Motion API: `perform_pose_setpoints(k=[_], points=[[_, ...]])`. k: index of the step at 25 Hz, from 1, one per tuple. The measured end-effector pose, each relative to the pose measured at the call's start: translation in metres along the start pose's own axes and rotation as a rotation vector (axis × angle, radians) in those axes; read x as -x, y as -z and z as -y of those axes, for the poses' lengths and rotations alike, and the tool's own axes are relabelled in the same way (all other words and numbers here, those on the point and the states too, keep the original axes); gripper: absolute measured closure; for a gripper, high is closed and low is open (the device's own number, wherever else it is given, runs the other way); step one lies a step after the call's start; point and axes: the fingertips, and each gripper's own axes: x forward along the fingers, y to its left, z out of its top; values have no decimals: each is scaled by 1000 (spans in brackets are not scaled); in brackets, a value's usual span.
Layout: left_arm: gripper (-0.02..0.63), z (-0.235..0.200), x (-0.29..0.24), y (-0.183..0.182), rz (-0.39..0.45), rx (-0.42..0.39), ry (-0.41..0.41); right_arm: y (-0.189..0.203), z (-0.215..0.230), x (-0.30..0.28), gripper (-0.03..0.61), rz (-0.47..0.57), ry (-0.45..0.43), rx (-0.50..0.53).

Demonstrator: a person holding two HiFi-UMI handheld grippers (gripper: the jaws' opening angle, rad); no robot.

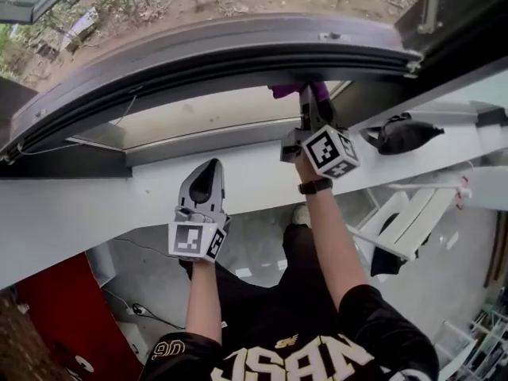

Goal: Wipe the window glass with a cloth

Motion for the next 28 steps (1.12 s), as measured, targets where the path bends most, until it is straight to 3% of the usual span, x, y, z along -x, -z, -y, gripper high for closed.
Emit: perform_pose_setpoints(k=[4,7,10,15,20,24,28], points=[[604,22,-20,0,-1,11,50,-33,50,12,505,32,100,-29],[604,5,-8,-5,-1,-22,9,-11,29,17,505,-19,71,-19],[604,-43,30,-17,-25,-97,-106,48,-39,14,503,-121,-25,-17],[604,-147,117,-34,-31,-81,-313,180,-210,-5,503,-331,-314,-34],[604,-237,194,-51,26,-100,-431,305,-382,-18,503,-474,-564,9],[604,-273,226,-56,28,-73,-461,370,-471,-42,503,-513,-652,31],[604,-279,237,-54,-24,-62,-455,378,-486,-64,503,-503,-594,14]])
